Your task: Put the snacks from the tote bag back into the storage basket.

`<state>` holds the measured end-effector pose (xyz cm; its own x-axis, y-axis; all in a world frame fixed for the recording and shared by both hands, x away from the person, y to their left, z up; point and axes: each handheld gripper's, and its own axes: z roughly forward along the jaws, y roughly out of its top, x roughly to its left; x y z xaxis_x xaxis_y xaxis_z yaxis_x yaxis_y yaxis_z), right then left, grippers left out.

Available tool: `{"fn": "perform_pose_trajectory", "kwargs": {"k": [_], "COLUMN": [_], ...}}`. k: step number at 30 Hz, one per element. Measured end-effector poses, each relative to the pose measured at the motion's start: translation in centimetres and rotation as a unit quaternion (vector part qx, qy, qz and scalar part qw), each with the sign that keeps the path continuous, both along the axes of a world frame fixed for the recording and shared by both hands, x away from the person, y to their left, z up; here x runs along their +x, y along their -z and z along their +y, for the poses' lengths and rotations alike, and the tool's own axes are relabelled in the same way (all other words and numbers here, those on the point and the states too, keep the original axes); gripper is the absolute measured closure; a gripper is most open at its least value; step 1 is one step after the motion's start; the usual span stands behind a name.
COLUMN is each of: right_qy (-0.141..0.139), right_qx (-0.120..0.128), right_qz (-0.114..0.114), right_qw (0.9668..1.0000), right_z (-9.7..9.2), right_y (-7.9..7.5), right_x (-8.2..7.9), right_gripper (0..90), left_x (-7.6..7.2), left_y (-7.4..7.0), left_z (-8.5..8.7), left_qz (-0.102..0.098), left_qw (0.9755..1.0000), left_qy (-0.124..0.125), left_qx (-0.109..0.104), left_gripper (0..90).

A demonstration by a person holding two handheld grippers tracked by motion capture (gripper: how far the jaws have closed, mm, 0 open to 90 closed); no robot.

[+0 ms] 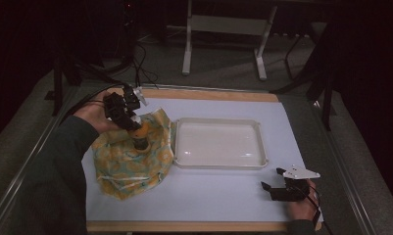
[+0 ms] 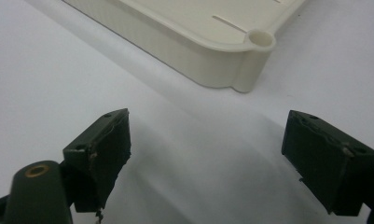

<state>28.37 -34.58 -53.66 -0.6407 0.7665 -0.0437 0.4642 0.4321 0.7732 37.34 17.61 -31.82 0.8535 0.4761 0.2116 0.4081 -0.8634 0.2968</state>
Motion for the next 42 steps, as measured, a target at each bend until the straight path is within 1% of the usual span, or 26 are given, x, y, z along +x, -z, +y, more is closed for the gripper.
{"fn": "perform_pose_trajectory", "kwargs": {"k": [9, 12, 17, 19, 23, 27, 32, 42], "right_qy": [0.0, 0.0, 0.001, 0.001, 0.001, 0.001, 0.001, 0.001], "right_qx": [0.001, 0.002, 0.005, 0.006, 0.005, 0.005, 0.006, 0.005], "right_qz": [0.0, -0.001, -0.002, -0.002, -0.002, -0.001, -0.001, -0.001], "right_qw": [1.0, 1.0, 1.0, 1.0, 1.0, 1.0, 1.0, 1.0], "right_z": [0.0, 0.0, -0.1, -0.1, -0.1, -0.1, -0.1, -0.1], "right_y": [0.0, 0.0, 0.0, 0.0, 0.0, 0.0, 0.0, 0.0], "right_x": [0.0, 0.0, 0.0, 0.0, 0.0, 0.0, 0.0, 0.0], "right_gripper": [15.1, 15.1, 15.1, 15.1, 15.1, 15.1, 15.1, 15.1], "left_x": [-0.2, -0.2, -0.4, -0.6, -0.8, -0.9, -1.0, -1.1], "left_y": [-0.5, -0.7, -1.0, -1.2, -1.6, -2.0, -2.4, -3.0], "left_z": [-0.2, -0.2, -0.4, -0.6, -0.7, -0.9, -1.1, -1.5], "left_qz": [0.005, 0.007, 0.008, 0.006, 0.009, 0.007, 0.005, 0.004], "left_qw": [1.0, 1.0, 0.9999, 0.9999, 0.9997, 0.9996, 0.9995, 0.9993], "left_qy": [0.003, 0.006, 0.011, 0.014, 0.021, 0.028, 0.029, 0.036], "left_qx": [0.007, 0.002, 0.005, 0.003, -0.005, -0.008, -0.007, -0.013], "left_gripper": [59.1, 59.1, 59.1, 59.1, 59.1, 59.1, 59.1, 59.1]}}
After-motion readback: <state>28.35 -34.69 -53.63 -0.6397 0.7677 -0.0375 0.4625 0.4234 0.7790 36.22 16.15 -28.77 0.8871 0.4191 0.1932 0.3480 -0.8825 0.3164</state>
